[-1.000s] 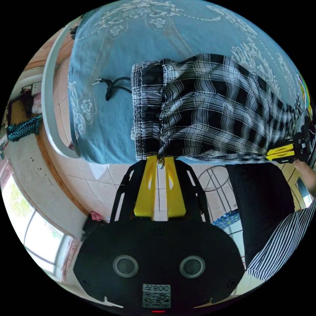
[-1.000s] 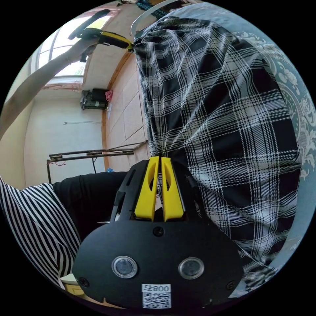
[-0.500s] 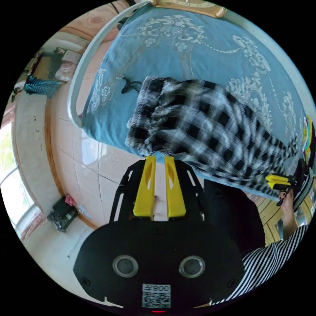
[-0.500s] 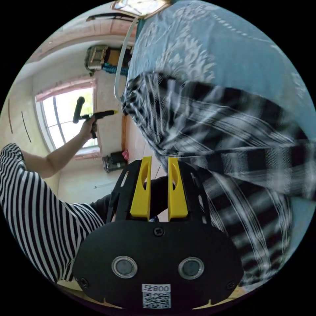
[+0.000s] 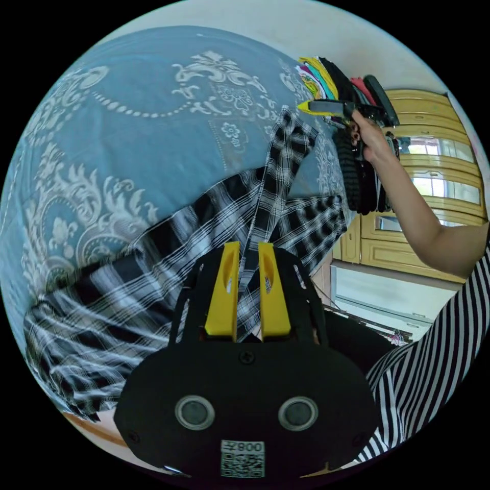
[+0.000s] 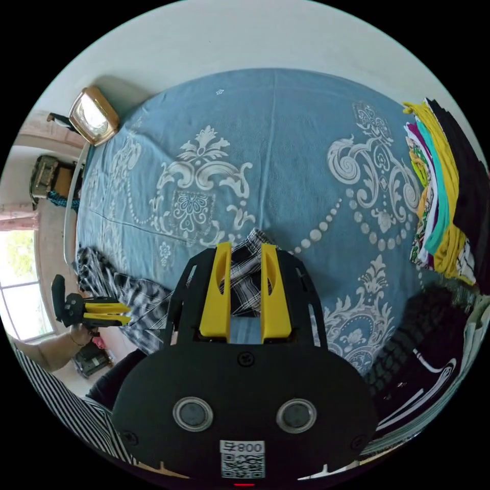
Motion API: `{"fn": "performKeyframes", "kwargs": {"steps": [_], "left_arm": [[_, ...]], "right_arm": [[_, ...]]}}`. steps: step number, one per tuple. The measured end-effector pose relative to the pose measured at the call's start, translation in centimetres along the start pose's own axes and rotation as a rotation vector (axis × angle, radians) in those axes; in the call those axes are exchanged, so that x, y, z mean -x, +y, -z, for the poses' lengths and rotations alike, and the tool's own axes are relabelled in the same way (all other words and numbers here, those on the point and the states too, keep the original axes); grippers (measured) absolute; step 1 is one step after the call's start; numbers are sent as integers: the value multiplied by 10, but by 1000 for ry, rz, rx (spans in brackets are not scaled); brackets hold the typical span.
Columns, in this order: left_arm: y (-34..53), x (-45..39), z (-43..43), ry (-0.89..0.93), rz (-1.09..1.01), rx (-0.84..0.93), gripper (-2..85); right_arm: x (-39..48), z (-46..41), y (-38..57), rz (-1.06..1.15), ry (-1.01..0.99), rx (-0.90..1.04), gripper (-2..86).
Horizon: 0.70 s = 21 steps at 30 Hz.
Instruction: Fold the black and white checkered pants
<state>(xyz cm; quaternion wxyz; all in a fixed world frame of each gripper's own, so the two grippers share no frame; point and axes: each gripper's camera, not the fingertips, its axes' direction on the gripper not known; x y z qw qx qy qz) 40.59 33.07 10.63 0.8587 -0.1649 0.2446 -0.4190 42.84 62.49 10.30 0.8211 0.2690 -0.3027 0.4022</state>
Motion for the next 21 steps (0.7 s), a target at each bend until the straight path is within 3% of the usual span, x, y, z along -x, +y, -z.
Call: {"fn": "performKeyframes", "kwargs": {"steps": [10, 21], "left_arm": [[-8, 47, -109, -85, -20, 72, 28], [9, 75, -175, -140, -101, 21, 10]], "right_arm": [[35, 30, 3, 113, 147, 85, 69], [-7, 172, 85, 44, -216, -126, 36]]}}
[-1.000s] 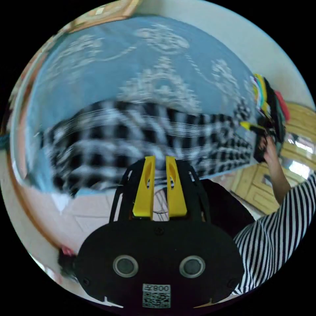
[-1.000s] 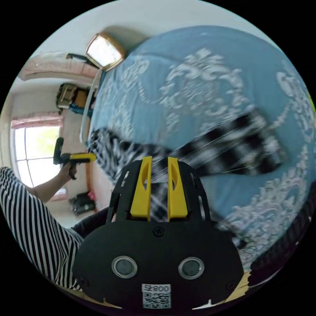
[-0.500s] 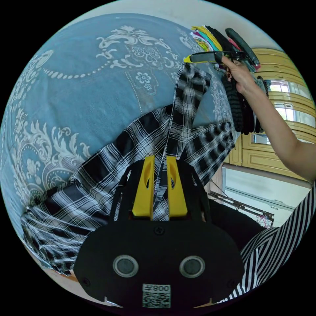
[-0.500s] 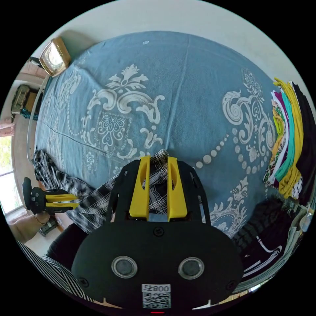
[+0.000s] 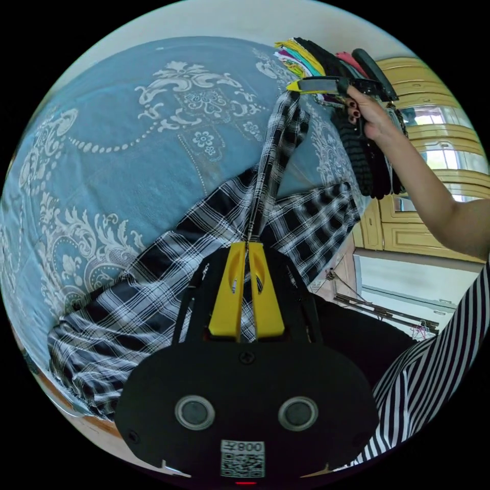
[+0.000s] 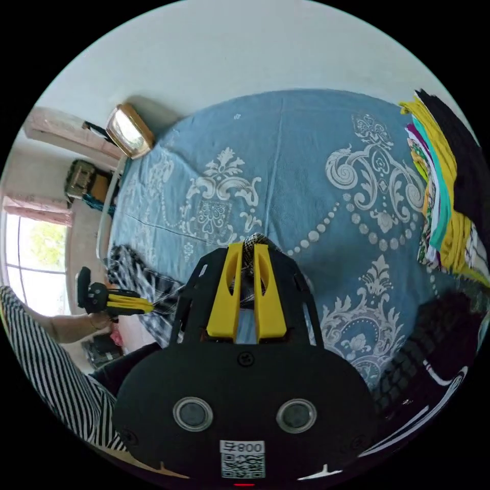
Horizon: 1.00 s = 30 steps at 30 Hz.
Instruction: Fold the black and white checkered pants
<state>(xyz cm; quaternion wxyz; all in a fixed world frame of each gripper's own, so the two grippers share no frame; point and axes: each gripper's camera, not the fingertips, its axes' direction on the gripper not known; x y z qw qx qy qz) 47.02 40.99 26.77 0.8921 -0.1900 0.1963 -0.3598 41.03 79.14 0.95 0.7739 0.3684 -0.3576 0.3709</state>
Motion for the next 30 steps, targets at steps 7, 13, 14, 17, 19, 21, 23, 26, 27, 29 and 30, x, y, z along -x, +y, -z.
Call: {"fn": "performKeyframes", "kwargs": {"steps": [7, 13, 14, 17, 19, 21, 23, 26, 27, 29, 30], "left_arm": [[12, -3, -49, 10, -102, 55, 10], [19, -5, -117, -3, -204, 188, 9], [19, -4, -133, -23, -213, 212, 9], [20, 0, -168, -86, -213, 255, 9], [21, 3, -181, -102, -188, 258, 11], [26, 5, -197, -93, -180, 263, 14], [30, 7, -214, -103, -179, 287, 16], [35, 10, -245, -201, -186, 318, 19], [35, 12, -255, -232, -182, 322, 21], [36, 15, -270, -245, -186, 322, 26], [37, 18, -282, -252, -199, 332, 30]], "right_arm": [[-29, 103, 109, -159, -233, -131, 31], [-49, 130, 209, -356, -280, -127, 26], [-55, 130, 226, -405, -310, -136, 25], [-64, 139, 251, -467, -366, -180, 23], [-62, 150, 255, -450, -362, -195, 22], [-57, 161, 257, -422, -350, -192, 22], [-53, 174, 262, -401, -355, -193, 21], [-50, 189, 271, -397, -381, -209, 21], [-49, 191, 272, -398, -384, -209, 21], [-47, 202, 277, -392, -402, -217, 21], [-45, 205, 278, -388, -405, -219, 21]]}}
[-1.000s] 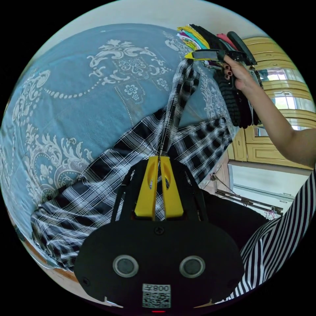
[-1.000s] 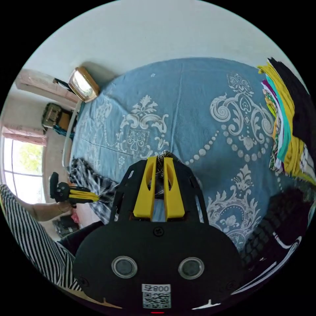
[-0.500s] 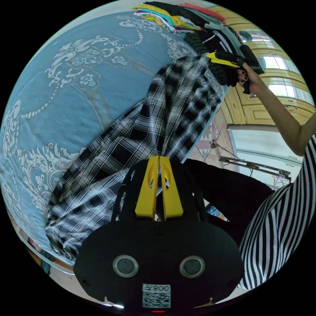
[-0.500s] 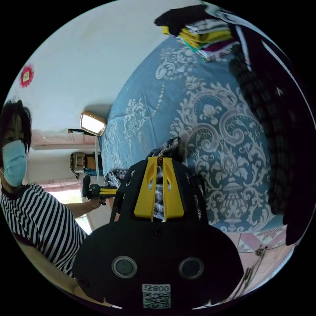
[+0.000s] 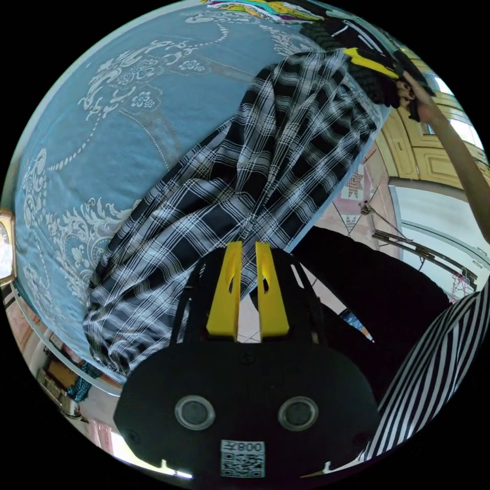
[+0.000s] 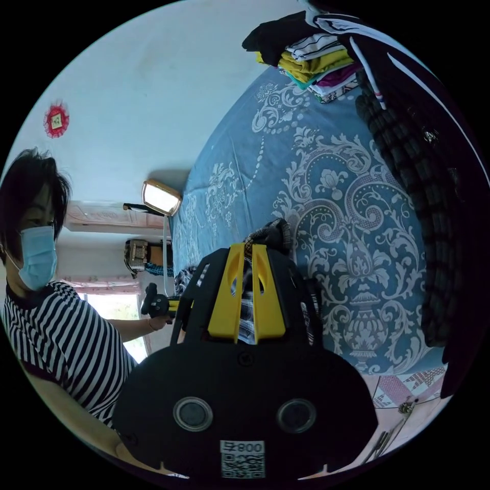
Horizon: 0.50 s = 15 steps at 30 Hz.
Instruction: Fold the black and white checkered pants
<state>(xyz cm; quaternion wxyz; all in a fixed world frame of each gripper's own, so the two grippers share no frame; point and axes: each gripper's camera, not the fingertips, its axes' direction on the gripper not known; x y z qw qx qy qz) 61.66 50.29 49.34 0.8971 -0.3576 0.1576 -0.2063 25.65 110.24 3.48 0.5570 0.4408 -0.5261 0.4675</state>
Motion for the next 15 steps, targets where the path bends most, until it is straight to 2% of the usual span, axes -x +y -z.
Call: {"fn": "performKeyframes", "kwargs": {"steps": [3, 7, 15], "left_arm": [[-8, 1, -32, -67, -2, 36, 29], [-15, 5, -62, -67, 1, 45, 16], [-18, 26, -74, -77, 31, -58, 4]], "right_arm": [[9, 7, 3, 16, 7, 7, 21], [23, 17, 9, 29, 22, 17, 21], [61, 53, 12, 68, -30, -49, 24]]}}
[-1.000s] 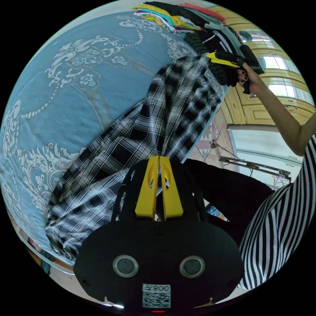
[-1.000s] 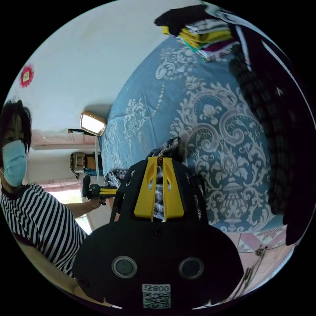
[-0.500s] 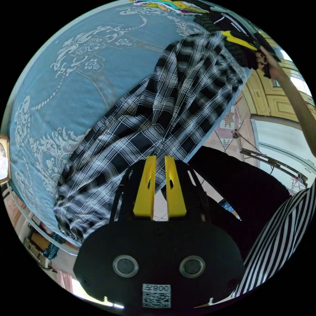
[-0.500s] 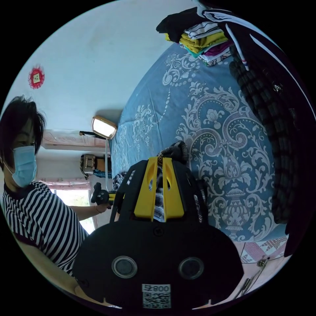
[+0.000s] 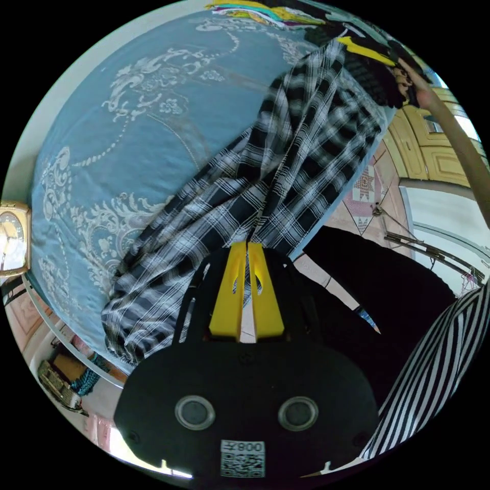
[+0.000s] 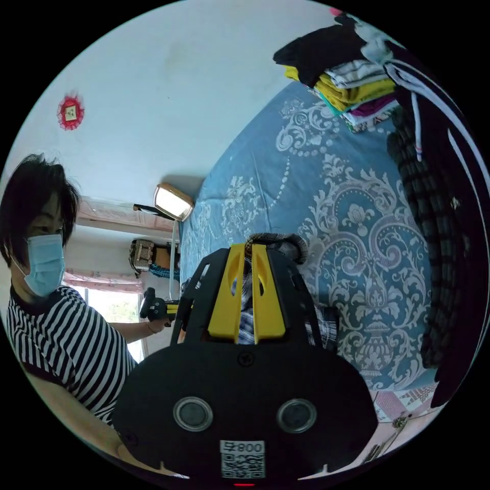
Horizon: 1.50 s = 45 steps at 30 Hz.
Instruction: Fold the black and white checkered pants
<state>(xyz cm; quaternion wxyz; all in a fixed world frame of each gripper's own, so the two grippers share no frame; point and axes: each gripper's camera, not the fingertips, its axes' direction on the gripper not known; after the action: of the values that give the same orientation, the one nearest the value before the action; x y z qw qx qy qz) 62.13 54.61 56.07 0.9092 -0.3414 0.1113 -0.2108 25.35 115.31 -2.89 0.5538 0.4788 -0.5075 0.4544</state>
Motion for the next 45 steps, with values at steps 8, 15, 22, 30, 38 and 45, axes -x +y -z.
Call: {"fn": "performKeyframes", "kwargs": {"steps": [8, 15, 22, 30, 38, 45], "left_arm": [[-6, 6, -18, 71, -92, -17, 4], [-31, -13, -120, 143, -259, 172, 3], [-52, -13, -174, 143, -359, 276, 3], [-78, 1, -218, 110, -400, 384, 9], [-122, 19, -194, 170, -369, 245, 36], [-240, 0, -168, 213, -547, -124, 81]], "right_arm": [[32, 58, 31, 31, 48, -68, 24], [-35, 56, 116, -238, 61, -49, 24], [-59, 70, 178, -336, 45, -112, 24], [-81, 69, 225, -397, 26, -125, 34], [-103, 74, 263, -508, 3, -231, 75], [-104, 68, 266, -490, 4, -298, 105]]}}
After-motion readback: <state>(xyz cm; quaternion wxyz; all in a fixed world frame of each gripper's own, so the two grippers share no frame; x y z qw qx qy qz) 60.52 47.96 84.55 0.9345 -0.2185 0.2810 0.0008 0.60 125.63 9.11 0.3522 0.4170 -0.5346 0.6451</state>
